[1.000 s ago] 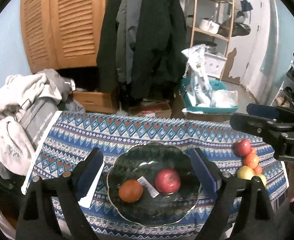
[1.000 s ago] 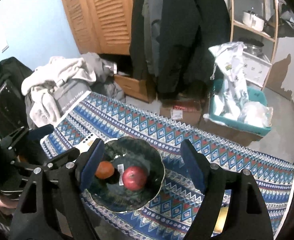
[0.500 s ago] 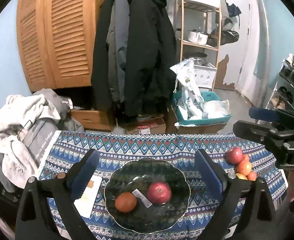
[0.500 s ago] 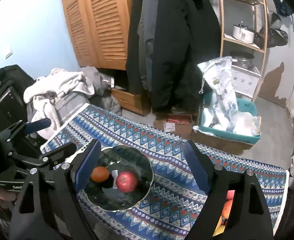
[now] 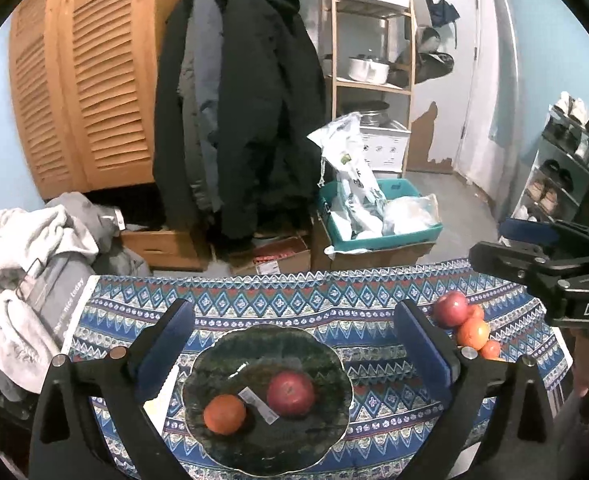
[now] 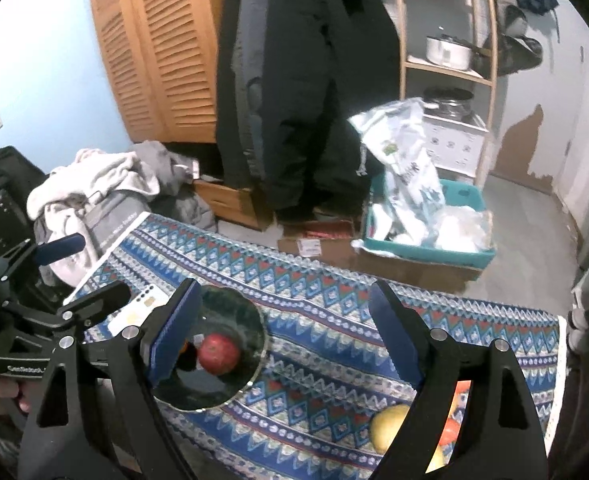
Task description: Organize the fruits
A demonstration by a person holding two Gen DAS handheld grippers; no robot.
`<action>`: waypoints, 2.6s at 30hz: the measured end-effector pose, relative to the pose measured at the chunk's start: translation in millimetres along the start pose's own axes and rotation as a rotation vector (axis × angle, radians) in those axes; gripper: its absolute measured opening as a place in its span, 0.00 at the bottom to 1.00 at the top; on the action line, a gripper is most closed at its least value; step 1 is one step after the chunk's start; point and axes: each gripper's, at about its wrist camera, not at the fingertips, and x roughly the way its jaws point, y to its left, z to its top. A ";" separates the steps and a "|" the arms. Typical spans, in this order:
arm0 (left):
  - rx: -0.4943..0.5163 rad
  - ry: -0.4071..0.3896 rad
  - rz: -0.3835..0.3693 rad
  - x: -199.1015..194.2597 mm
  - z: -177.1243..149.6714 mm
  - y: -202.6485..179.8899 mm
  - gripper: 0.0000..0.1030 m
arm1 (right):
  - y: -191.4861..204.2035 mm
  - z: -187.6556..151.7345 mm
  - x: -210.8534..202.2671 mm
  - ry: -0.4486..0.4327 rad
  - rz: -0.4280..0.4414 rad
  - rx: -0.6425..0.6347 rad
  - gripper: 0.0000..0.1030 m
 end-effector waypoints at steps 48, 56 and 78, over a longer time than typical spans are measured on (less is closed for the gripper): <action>0.245 0.369 -0.283 129.6 -70.3 -180.2 0.98 | -182.4 -169.7 16.2 0.318 -0.177 0.304 0.83; 0.225 0.445 -0.290 154.5 -89.1 -179.1 0.98 | -182.3 -201.5 55.9 0.465 -0.132 0.307 0.83; 0.225 0.532 -0.340 187.5 -108.4 -198.9 0.98 | -170.4 -228.2 97.6 0.607 -0.177 0.191 0.65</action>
